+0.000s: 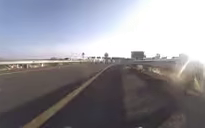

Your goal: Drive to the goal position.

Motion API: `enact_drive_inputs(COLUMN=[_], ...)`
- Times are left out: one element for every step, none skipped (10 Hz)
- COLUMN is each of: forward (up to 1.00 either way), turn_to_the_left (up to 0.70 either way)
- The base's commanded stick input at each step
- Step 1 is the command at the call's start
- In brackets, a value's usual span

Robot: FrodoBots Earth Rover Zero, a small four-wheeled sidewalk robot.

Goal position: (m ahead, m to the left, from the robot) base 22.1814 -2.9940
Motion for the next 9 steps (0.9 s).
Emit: enact_drive_inputs(forward=[0.5, 0.5, 0.5, 0.5, 0.5, 0.5, 0.5, 0.5, 0.5], turn_to_the_left=[0.0, -0.32, -0.5, -0.21, 0.0, 0.0, 0.0, 0.0, 0.0])
